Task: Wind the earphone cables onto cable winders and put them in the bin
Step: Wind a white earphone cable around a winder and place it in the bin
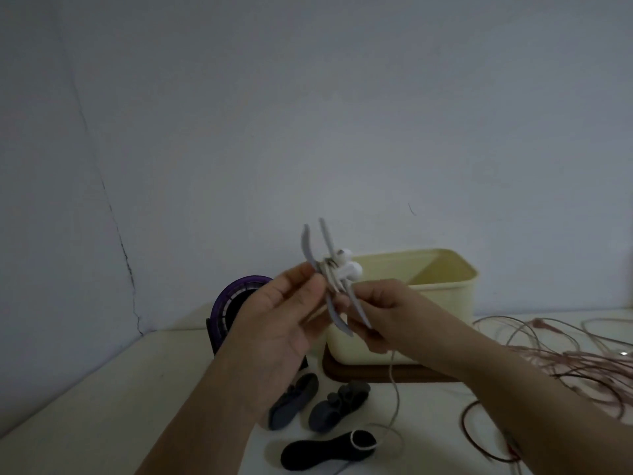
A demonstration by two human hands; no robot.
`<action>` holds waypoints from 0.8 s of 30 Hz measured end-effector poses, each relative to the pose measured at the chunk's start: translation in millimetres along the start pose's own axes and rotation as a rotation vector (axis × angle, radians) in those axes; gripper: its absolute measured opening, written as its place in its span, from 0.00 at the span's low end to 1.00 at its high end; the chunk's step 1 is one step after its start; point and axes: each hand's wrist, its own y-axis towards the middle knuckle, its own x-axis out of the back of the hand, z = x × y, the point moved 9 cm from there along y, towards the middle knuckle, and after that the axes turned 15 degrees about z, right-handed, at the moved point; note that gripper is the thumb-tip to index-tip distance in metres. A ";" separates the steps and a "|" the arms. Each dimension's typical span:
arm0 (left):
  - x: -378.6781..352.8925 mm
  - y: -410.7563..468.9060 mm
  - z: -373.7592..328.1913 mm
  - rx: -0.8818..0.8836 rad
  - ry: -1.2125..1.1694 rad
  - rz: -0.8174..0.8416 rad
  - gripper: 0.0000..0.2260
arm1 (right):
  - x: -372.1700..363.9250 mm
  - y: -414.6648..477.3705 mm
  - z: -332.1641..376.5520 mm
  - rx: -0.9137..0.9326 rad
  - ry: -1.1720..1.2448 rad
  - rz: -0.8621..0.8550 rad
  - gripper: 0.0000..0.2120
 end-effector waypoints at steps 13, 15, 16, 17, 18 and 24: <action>47.2 -8.7 4.4 0.086 0.416 -0.296 0.10 | -7.7 -15.2 56.1 -0.008 -0.740 0.004 0.12; 43.2 -7.1 9.5 0.139 0.479 -0.227 0.15 | 6.6 -22.1 67.8 0.009 -0.766 -0.095 0.09; 39.7 -6.2 12.4 0.162 0.491 -0.178 0.16 | 15.9 -26.3 72.3 0.029 -0.751 -0.155 0.08; 34.9 -5.8 15.1 0.188 0.507 -0.129 0.17 | 25.6 -30.4 75.3 0.058 -0.722 -0.217 0.06; 30.3 -5.4 18.1 0.214 0.530 -0.079 0.18 | 34.7 -34.3 76.0 0.083 -0.690 -0.268 0.06; 5.5 -3.5 25.8 0.253 0.508 0.160 0.16 | 61.1 -34.8 48.3 0.137 -0.354 -0.295 0.17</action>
